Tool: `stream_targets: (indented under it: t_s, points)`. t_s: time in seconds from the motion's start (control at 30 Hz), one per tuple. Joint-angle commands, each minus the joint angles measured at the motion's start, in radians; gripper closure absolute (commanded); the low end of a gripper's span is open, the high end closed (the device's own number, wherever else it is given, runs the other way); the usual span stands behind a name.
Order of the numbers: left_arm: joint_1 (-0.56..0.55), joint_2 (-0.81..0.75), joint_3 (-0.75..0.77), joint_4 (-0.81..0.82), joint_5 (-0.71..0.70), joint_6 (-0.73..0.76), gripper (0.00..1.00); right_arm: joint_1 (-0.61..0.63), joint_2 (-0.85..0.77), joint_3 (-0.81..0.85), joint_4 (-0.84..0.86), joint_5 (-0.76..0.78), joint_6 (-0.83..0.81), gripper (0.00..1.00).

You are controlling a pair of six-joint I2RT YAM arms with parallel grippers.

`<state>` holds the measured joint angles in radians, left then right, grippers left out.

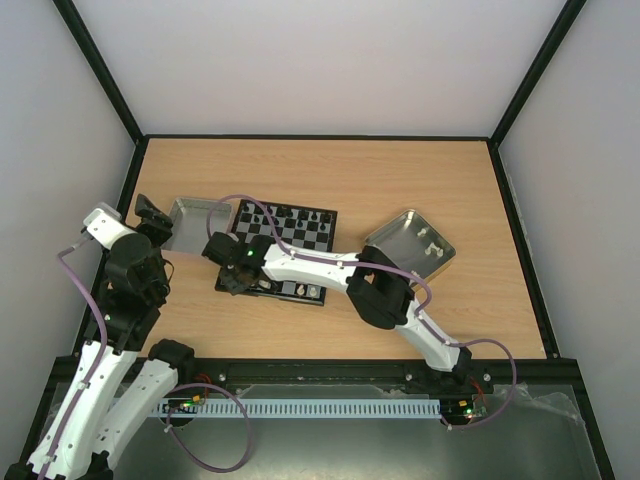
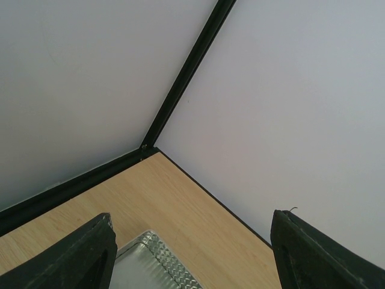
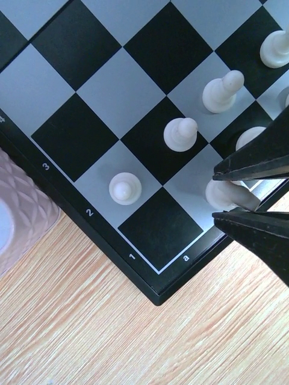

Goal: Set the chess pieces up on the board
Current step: Place the chess piece on the chessboard.

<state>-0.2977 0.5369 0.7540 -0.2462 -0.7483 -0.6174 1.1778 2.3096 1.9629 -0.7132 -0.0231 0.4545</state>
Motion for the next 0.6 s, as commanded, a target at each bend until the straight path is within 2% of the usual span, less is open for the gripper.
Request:
stream_targets:
  t_s: [0.0,0.23,0.57]
  points:
    - [0.006,0.004,0.007,0.008,-0.004,-0.007,0.28,0.006,0.034,0.025,0.001,0.022,-0.007,0.86]
    - [0.006,0.007,0.008,0.008,0.0,-0.003,0.28,0.006,0.036,0.026,0.011,0.031,-0.001,0.86]
    - [0.007,0.009,0.007,0.01,0.002,-0.003,0.28,0.006,-0.058,0.017,0.067,0.038,0.024,0.74]
